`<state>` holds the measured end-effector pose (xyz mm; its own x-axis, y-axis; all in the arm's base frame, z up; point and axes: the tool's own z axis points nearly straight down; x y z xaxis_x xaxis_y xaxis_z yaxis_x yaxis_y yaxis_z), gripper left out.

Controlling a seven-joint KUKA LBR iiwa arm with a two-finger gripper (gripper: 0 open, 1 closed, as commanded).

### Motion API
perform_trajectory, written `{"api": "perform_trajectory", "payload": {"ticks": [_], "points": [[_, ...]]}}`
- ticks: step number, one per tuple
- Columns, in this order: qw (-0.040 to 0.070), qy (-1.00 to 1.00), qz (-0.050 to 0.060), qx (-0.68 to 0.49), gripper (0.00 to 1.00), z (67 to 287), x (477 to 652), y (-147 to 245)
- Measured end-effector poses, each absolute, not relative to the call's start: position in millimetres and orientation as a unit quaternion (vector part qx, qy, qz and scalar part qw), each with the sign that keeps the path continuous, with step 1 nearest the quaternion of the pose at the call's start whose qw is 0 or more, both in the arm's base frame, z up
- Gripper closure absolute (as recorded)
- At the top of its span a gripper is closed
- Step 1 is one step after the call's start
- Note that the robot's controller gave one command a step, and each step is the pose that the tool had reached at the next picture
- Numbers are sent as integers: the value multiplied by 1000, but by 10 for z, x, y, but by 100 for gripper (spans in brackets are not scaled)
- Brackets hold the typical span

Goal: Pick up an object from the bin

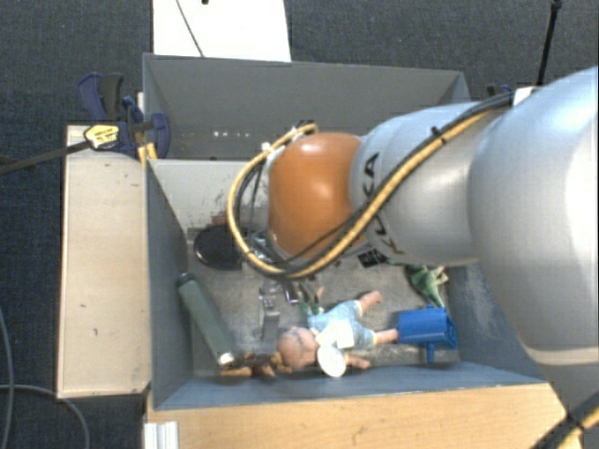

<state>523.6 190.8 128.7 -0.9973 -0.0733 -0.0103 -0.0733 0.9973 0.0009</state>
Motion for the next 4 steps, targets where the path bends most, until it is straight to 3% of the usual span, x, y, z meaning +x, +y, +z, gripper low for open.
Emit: {"api": "perform_trajectory", "payload": {"ticks": [1,2,3,4], "points": [[0,999,0,-35,0,930,5101,2018],[-1,995,0,98,0,872,5084,2034],[2,1000,2,24,0,817,4988,1854],[3,997,1,-77,0,771,5256,1656]]}}
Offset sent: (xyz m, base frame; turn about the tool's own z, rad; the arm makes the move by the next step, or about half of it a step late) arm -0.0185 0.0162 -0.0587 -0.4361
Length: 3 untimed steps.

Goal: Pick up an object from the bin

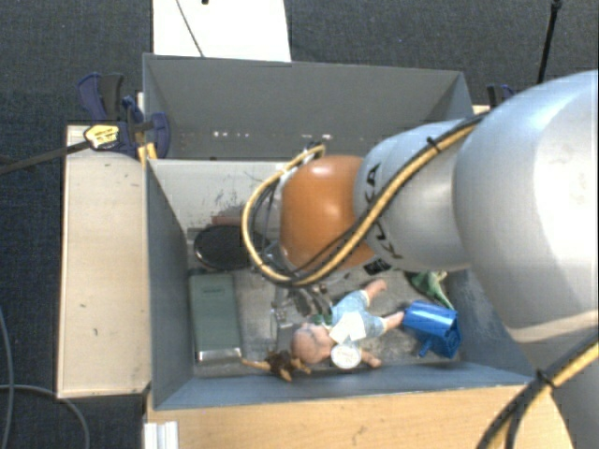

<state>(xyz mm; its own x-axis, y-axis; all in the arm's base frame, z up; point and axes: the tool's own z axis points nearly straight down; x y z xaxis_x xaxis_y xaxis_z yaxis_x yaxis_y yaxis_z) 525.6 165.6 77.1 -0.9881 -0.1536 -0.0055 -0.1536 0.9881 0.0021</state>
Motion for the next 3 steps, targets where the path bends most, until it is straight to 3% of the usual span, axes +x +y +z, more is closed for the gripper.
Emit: {"api": "perform_trajectory", "payload": {"ticks": [1,2,3], "points": [[0,1000,1,-5,0,840,5216,1386],[0,1000,1,-16,0,865,5206,1327],[-3,993,-1,-117,0,1349,5150,1201]]}}
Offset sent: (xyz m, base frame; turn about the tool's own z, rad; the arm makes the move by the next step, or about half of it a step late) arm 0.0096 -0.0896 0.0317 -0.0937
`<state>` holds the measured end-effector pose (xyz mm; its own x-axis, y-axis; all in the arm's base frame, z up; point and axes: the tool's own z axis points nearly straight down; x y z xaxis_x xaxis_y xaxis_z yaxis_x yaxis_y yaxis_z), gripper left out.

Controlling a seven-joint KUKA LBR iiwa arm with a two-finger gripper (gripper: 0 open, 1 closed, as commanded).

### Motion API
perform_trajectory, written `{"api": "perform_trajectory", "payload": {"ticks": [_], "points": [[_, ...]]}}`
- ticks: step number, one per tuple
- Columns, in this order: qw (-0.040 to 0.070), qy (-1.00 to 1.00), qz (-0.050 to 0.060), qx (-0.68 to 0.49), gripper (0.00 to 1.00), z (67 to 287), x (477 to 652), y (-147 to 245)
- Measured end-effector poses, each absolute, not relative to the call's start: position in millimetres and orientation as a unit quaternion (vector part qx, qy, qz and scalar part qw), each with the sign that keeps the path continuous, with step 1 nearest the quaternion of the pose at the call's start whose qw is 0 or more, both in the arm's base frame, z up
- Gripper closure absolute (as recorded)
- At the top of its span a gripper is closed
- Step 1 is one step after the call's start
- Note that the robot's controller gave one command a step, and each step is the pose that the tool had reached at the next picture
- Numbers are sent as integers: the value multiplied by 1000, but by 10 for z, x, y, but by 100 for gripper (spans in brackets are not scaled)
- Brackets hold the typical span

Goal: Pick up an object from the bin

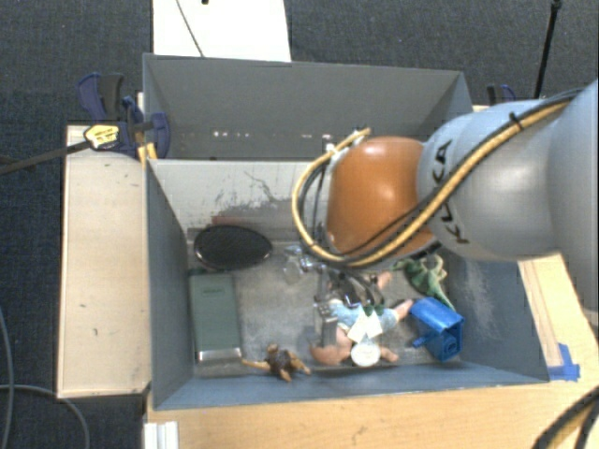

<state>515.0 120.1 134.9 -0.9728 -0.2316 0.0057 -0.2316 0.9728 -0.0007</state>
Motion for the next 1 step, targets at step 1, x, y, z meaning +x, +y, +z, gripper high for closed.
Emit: {"api": "perform_trajectory", "payload": {"ticks": [1], "points": [[-9,-997,-1,82,0,1523,5115,955]]}}
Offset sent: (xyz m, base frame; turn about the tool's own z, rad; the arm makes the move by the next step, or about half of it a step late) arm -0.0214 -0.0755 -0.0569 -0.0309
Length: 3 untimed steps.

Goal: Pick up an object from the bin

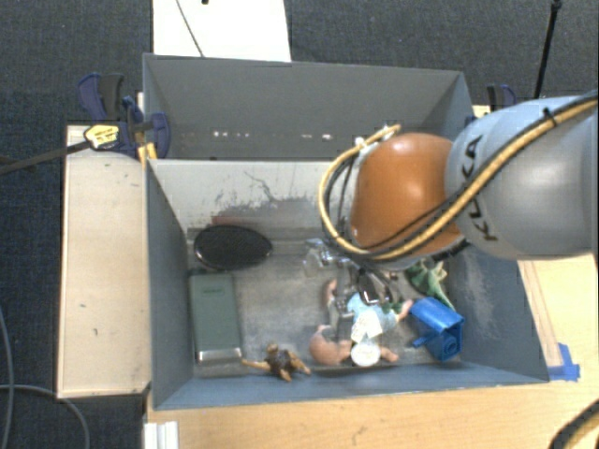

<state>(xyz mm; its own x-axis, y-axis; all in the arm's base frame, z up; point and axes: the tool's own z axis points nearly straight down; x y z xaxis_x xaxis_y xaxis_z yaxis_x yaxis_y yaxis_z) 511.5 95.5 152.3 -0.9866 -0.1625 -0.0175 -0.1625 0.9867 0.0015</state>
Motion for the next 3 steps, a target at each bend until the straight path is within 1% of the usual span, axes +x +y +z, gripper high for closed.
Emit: {"api": "perform_trajectory", "payload": {"ticks": [1,2,3], "points": [[2,997,1,-82,0,1087,5009,682],[-1,988,1,-152,0,817,4936,396],[3,994,1,-109,100,751,4996,-459]]}}
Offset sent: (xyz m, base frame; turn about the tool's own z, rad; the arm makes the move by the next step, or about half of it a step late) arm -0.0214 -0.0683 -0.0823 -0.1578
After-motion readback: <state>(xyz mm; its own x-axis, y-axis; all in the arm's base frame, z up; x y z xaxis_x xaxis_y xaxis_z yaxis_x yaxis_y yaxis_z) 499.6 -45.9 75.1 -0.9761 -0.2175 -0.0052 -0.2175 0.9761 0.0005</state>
